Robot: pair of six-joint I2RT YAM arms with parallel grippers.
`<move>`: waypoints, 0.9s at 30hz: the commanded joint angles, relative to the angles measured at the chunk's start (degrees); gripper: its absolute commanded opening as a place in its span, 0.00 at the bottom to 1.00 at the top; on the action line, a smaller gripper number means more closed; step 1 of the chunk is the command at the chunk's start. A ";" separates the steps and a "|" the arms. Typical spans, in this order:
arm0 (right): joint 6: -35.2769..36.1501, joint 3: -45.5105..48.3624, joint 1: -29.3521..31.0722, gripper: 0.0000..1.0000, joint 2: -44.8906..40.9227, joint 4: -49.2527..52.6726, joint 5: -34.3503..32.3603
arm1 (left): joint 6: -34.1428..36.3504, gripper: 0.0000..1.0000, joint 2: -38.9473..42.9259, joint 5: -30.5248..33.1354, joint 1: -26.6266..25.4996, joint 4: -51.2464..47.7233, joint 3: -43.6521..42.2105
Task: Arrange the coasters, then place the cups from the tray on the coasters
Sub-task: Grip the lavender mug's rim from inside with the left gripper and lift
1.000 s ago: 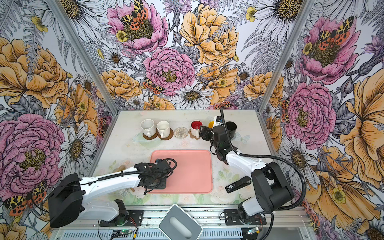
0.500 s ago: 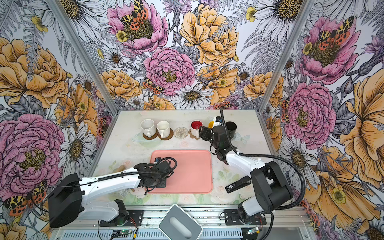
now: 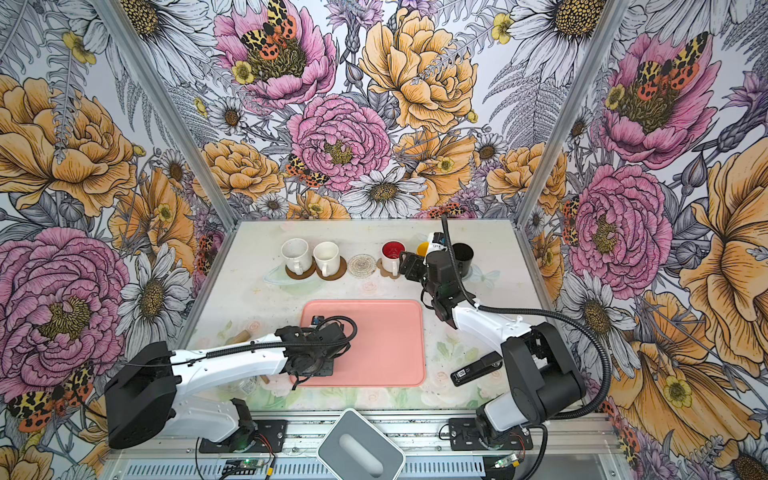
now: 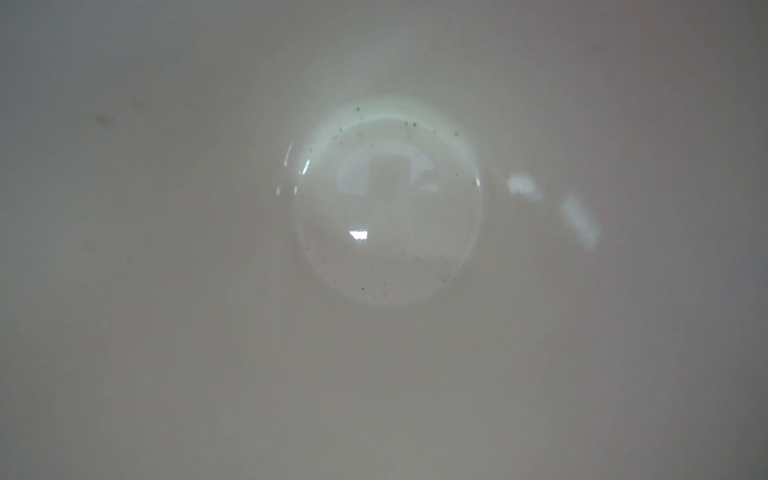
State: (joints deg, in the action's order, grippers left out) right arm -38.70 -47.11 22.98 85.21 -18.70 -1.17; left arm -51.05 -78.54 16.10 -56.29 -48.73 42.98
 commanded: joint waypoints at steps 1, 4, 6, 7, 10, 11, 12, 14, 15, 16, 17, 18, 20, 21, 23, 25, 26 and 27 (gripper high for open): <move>-0.68 -1.92 -0.28 0.80 0.75 -0.46 0.75 | -0.34 0.34 -0.56 1.89 -0.29 1.50 1.89; -0.76 -1.95 -0.28 0.80 0.84 -0.38 0.84 | -0.54 0.36 -0.56 2.42 -0.28 1.45 2.24; -0.69 -2.02 -0.30 0.80 0.92 -0.40 0.82 | -0.69 0.37 -0.64 2.79 -0.24 1.45 2.33; -0.76 -1.96 -0.35 0.80 0.92 -0.38 0.90 | -0.80 0.37 -0.69 2.96 -0.22 1.45 2.38; -0.77 -2.09 -0.39 0.80 1.00 -0.42 0.99 | -0.90 0.36 -1.07 3.49 -0.22 1.50 2.56; -0.75 -2.05 -0.46 0.80 1.01 -0.39 0.99 | -0.91 0.34 -1.26 3.67 -0.22 1.45 2.63; -0.68 -2.04 -0.46 0.80 1.01 -0.41 1.01 | -0.98 0.32 -1.41 3.81 -0.24 1.49 2.72; -0.74 -2.11 -0.48 0.80 1.01 -0.39 0.99 | -0.98 0.29 -1.82 4.10 -0.24 1.46 2.95; -0.75 -2.08 -0.48 0.80 1.01 -0.44 1.02 | -0.94 0.27 -1.95 4.27 -0.22 1.48 2.96; -0.73 -2.11 -0.52 0.80 0.97 -0.46 1.03 | -0.97 0.23 -2.12 4.37 -0.22 1.53 3.00; -0.73 -2.01 -0.55 0.80 1.01 -0.46 1.07 | -0.96 0.20 -2.22 4.45 -0.22 1.53 3.05; -0.83 -2.02 -0.56 0.80 0.94 -0.45 1.04 | -0.92 0.18 -2.23 4.47 -0.22 1.53 3.05; -0.85 -1.98 -0.59 0.80 1.01 -0.45 1.09 | -1.14 0.08 -2.23 4.56 -0.22 1.53 3.01; -0.85 -1.91 -0.58 0.80 1.01 -0.45 1.08 | -1.17 0.03 -2.23 4.62 -0.22 1.58 3.02; -0.92 -1.86 -0.66 0.80 1.02 -0.41 1.10 | -1.16 0.00 -1.84 4.81 -0.22 1.54 2.99; -0.94 -1.92 -0.58 0.80 0.92 -0.40 1.13 | -1.20 0.00 -1.33 5.23 -0.29 1.52 3.17; -0.94 -1.93 -0.70 0.80 1.00 -0.40 1.14 | -1.21 0.00 -0.96 5.66 -0.37 1.46 3.22; -0.94 -1.91 -0.70 0.80 1.01 -0.45 1.17 | -1.33 0.00 -0.55 6.12 -0.43 1.51 3.29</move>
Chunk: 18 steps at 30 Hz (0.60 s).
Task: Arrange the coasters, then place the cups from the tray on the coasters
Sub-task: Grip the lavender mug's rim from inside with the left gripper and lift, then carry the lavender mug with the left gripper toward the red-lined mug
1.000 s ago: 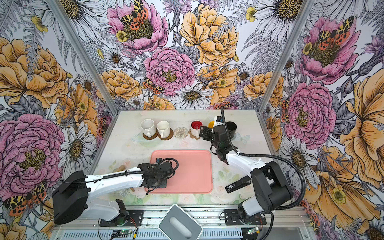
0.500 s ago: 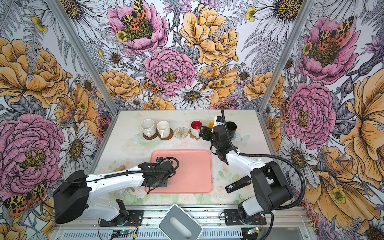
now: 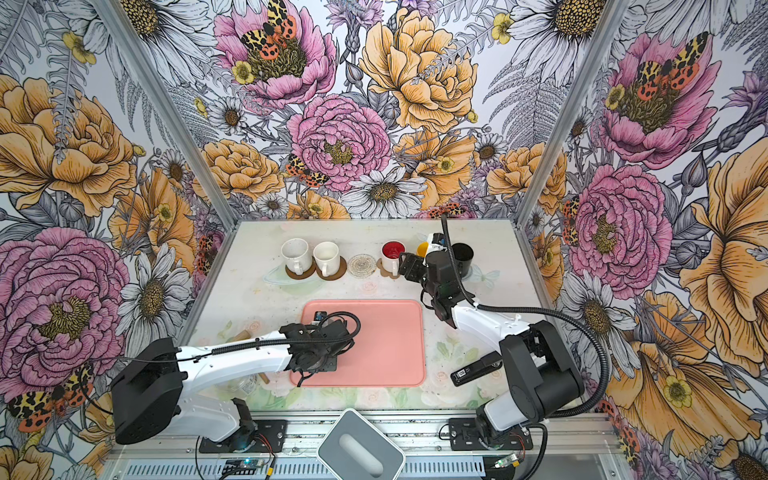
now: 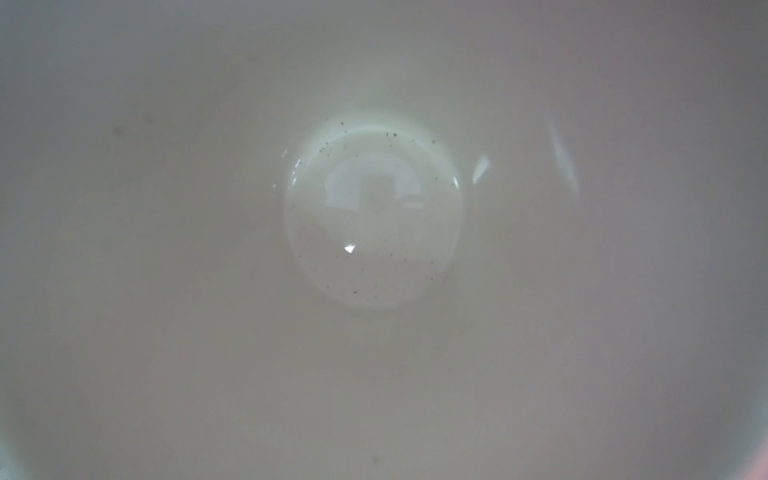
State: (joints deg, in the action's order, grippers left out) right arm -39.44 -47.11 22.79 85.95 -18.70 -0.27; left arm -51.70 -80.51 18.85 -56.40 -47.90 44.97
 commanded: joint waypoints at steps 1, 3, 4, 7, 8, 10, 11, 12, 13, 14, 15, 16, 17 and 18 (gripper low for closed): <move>-0.19 -1.91 -0.54 0.80 0.27 -0.41 0.27 | -0.85 0.00 1.87 3.97 -0.54 0.62 1.44; -0.24 -1.92 -0.53 0.80 0.24 -0.45 0.32 | -1.01 0.00 2.90 5.14 -0.98 0.70 1.69; -0.27 -1.89 -0.51 0.80 0.26 -0.46 0.27 | -1.04 0.00 3.44 5.65 -1.16 0.71 1.93; -0.26 -1.93 -0.50 0.80 0.27 -0.40 0.27 | -0.86 0.00 4.43 6.52 -1.47 0.70 2.45; -0.21 -1.89 -0.52 0.80 0.23 -0.43 0.36 | -0.77 0.00 4.63 6.75 -1.55 0.72 2.65; -0.25 -1.91 -0.63 0.80 0.26 -0.34 0.44 | -0.69 0.00 5.00 7.24 -1.69 0.70 2.84; -0.29 -1.92 -0.58 0.80 0.22 -0.33 0.43 | -0.60 0.00 5.10 7.39 -1.69 0.83 2.99; -0.29 -1.91 -0.61 0.80 0.24 -0.30 0.41 | -0.42 0.00 5.19 7.43 -1.74 1.00 3.11; -0.29 -1.93 -0.64 0.80 0.26 -0.31 0.47 | -0.20 0.00 5.25 7.49 -1.67 1.39 3.18; -0.29 -1.92 -0.61 0.80 0.22 -0.32 0.46 | 0.16 0.00 5.20 7.52 -1.65 1.98 3.29; -0.28 -1.90 -0.56 0.80 0.23 -0.30 0.52 | 0.64 0.00 5.14 7.35 -1.52 2.48 3.37; -0.25 -1.85 -0.64 0.80 0.22 -0.29 0.58 | 1.17 0.00 4.95 7.07 -1.13 3.34 3.53; -0.28 -1.92 -0.59 0.80 0.18 -0.28 0.62 | 1.88 0.00 4.68 6.59 -0.63 4.27 3.83; -0.28 -1.91 -0.61 0.80 0.13 -0.27 0.62 | 2.47 0.00 4.32 6.16 -0.19 5.02 4.05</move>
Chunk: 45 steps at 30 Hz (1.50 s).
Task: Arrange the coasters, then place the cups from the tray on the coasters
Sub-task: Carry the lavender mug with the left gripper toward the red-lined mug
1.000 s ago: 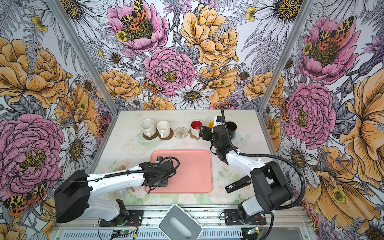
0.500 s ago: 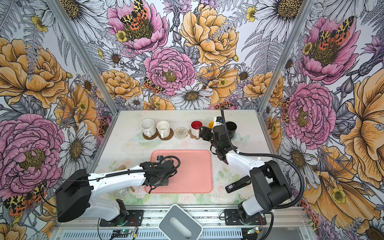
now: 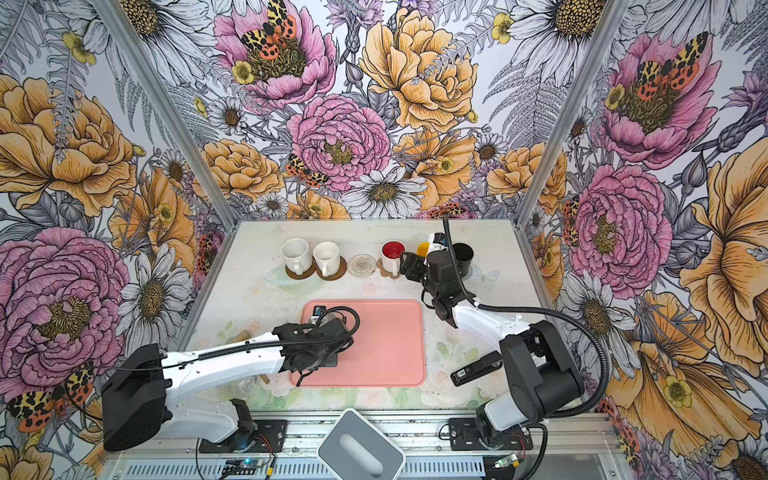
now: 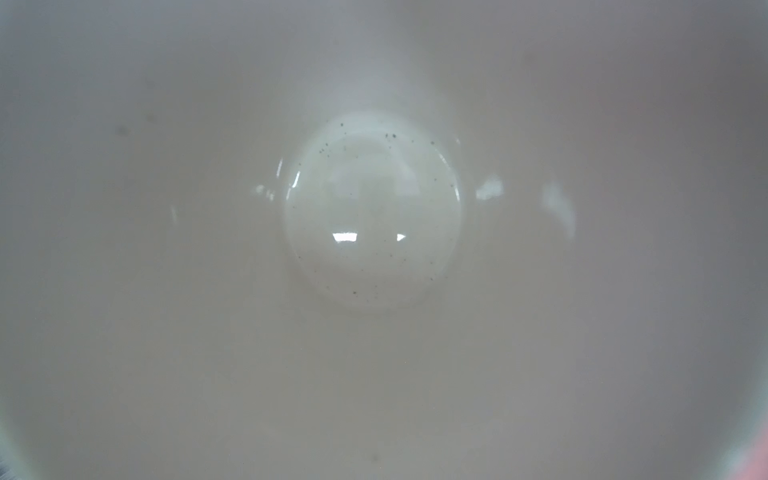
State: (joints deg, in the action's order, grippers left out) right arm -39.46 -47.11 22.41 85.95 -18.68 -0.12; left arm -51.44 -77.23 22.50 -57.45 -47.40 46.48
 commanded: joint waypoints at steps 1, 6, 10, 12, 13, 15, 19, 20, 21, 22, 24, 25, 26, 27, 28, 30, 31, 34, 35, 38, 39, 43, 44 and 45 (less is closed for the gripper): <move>-0.24 -1.93 -0.33 0.80 0.05 -0.22 0.57 | 2.88 0.00 0.65 2.06 1.40 5.29 2.94; 0.32 -1.50 -0.34 0.80 -0.74 -0.14 0.72 | 7.57 0.00 -2.48 0.09 4.49 9.41 5.90; 0.59 -1.06 -0.53 0.80 -1.72 -0.01 0.74 | 11.18 0.00 -7.40 -2.39 8.25 11.58 10.13; 0.81 -0.75 -0.63 0.80 -2.27 0.02 0.73 | 13.67 0.00 -10.28 -2.55 9.16 12.24 13.29; 0.87 -0.54 -0.71 0.80 -2.52 0.06 0.65 | 14.90 0.00 -11.77 -2.55 9.67 12.77 14.97; 1.00 -0.22 -0.87 0.80 -3.04 0.13 0.47 | 16.85 0.00 -14.59 -3.42 10.89 13.52 18.16; 1.49 0.48 -1.23 0.80 -4.18 0.71 0.13 | 20.68 0.00 -21.03 -4.91 13.02 13.91 24.97; 1.58 0.69 -1.42 0.80 -4.53 0.80 0.12 | 21.31 0.00 -22.44 -5.55 13.53 14.04 26.68; 1.66 0.91 -1.58 0.80 -4.77 0.92 0.05 | 21.85 0.00 -23.66 -6.14 14.10 14.29 27.96; 1.75 1.05 -1.75 0.80 -5.07 1.08 -0.01 | 22.33 0.00 -24.99 -6.61 14.59 14.37 29.39; 1.92 1.40 -2.07 0.80 -5.69 1.41 -0.23 | 23.25 0.00 -26.55 -7.05 15.60 14.43 32.05; 2.02 1.58 -2.18 0.80 -6.01 1.57 -0.23 | 23.60 0.00 -29.33 -7.28 16.10 14.43 33.41; 2.09 1.75 -2.34 0.80 -6.35 1.72 -0.23 | 23.92 0.00 -30.36 -7.51 16.59 14.39 34.66; 2.13 1.97 -2.53 0.80 -6.70 1.82 -0.31 | 24.13 0.00 -31.17 -7.71 17.04 14.38 35.71; 2.25 2.15 -2.68 0.80 -7.02 1.93 -0.40 | 24.32 0.00 -31.92 -7.79 17.52 14.46 36.98; 2.36 2.45 -2.92 0.80 -7.59 2.12 -0.58 | 25.00 0.00 -33.43 -7.78 18.26 14.42 39.24; 2.48 2.63 -3.02 0.80 -7.77 2.18 -0.67 | 25.30 0.00 -34.25 -7.87 18.63 14.39 40.45; 2.55 2.99 -3.44 0.80 -8.38 2.44 -0.66 | 25.69 0.00 -35.99 -8.21 19.74 14.35 43.31; 2.59 3.03 -3.52 0.80 -8.48 2.56 -0.66 | 25.84 0.00 -36.59 -8.26 20.08 14.31 44.18; 2.66 3.22 -3.90 0.81 -8.78 2.91 -0.58 | 26.23 0.00 -38.01 -9.01 21.08 14.26 46.27; 2.72 3.25 -4.03 0.81 -8.95 3.03 -0.54 | 26.26 0.00 -38.36 -9.33 21.41 14.26 46.85; 2.74 3.65 -4.44 0.81 -9.44 3.24 -0.58 | 27.24 0.00 -40.24 -9.88 22.42 14.01 49.20; 2.86 3.77 -4.53 0.81 -9.61 3.22 -0.58 | 27.52 0.00 -40.73 -9.79 22.60 13.91 49.73; 2.90 3.87 -4.63 0.81 -9.68 3.21 -0.58 | 27.66 0.00 -41.19 -9.81 22.81 13.78 50.33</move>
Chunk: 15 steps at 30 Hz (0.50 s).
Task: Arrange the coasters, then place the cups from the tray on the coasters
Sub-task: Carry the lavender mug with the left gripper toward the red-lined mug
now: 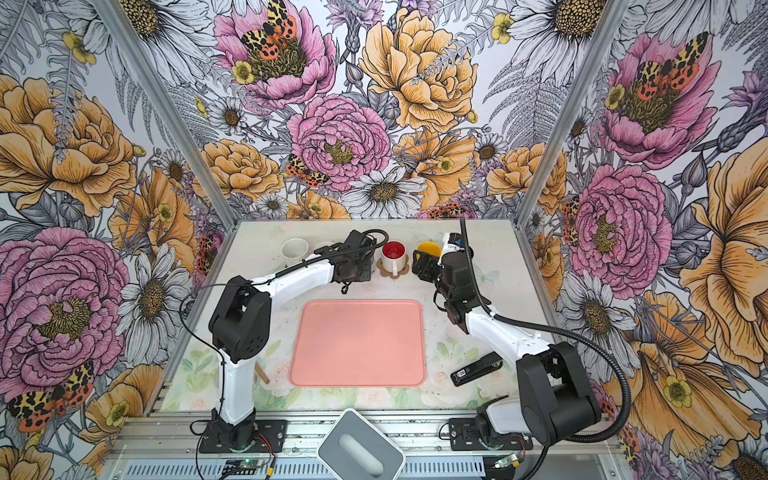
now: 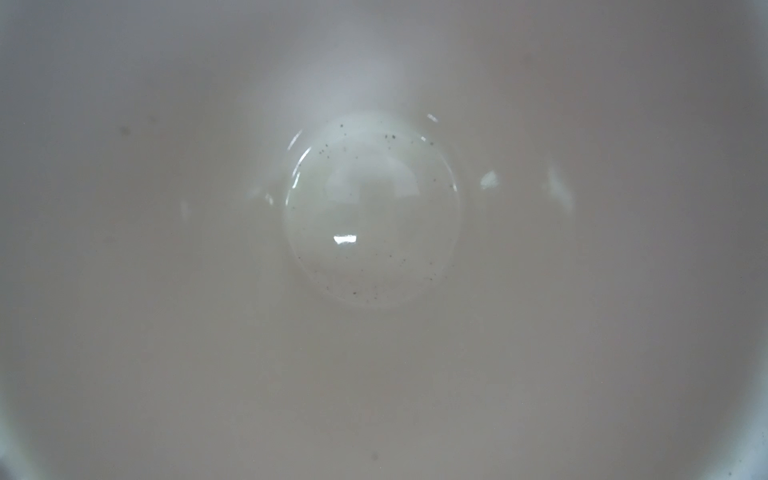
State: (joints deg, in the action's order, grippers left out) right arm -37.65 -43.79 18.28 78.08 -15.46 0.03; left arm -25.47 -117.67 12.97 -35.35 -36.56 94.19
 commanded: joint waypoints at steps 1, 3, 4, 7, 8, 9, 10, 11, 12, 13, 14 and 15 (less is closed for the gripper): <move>1.00 0.67 -0.61 0.80 -1.93 0.04 -0.74 | 1.92 0.00 -1.22 -0.32 0.94 2.82 3.24; 0.89 0.89 -0.81 0.81 -2.10 0.05 -0.82 | 2.16 0.00 -2.13 -0.47 1.24 2.72 4.17; 0.91 0.98 -0.89 0.81 -2.21 0.08 -0.82 | 2.27 0.00 -2.50 -0.54 1.30 2.74 4.69; 0.91 1.10 -1.15 0.81 -2.40 0.25 -0.65 | 2.70 0.00 -3.76 -0.50 1.59 2.28 6.12; 0.91 1.15 -1.19 0.81 -2.33 0.33 -0.65 | 2.71 0.00 -4.02 -0.41 1.66 2.07 6.48; 0.92 1.25 -1.26 0.81 -2.43 0.26 -0.65 | 2.66 0.00 -4.28 -0.37 1.70 2.09 6.75; 0.82 1.33 -1.39 0.81 -2.49 0.32 -0.65 | 2.62 0.00 -4.43 -0.41 1.76 2.08 6.94; 0.83 1.34 -1.45 0.81 -2.57 0.30 -0.69 | 2.67 0.00 -4.63 -0.40 1.80 2.07 7.21; 0.82 1.34 -1.49 0.81 -2.53 0.31 -0.66 | 2.70 0.00 -4.88 -0.49 1.78 2.07 7.40; 0.87 1.39 -1.57 0.81 -2.50 0.30 -0.65 | 2.66 0.00 -5.09 -0.56 1.84 2.08 7.62; 0.78 1.43 -1.65 0.81 -2.50 0.34 -0.56 | 2.71 0.00 -5.27 -0.58 1.78 2.10 7.74; 0.76 1.42 -1.67 0.81 -2.45 0.27 -0.51 | 2.71 0.00 -5.53 -0.56 1.78 1.95 7.97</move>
State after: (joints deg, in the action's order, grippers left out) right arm -37.65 -43.16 17.08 77.14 -15.22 0.05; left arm -23.70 -123.37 12.34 -34.04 -37.41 98.91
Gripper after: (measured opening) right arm 0.808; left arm 0.162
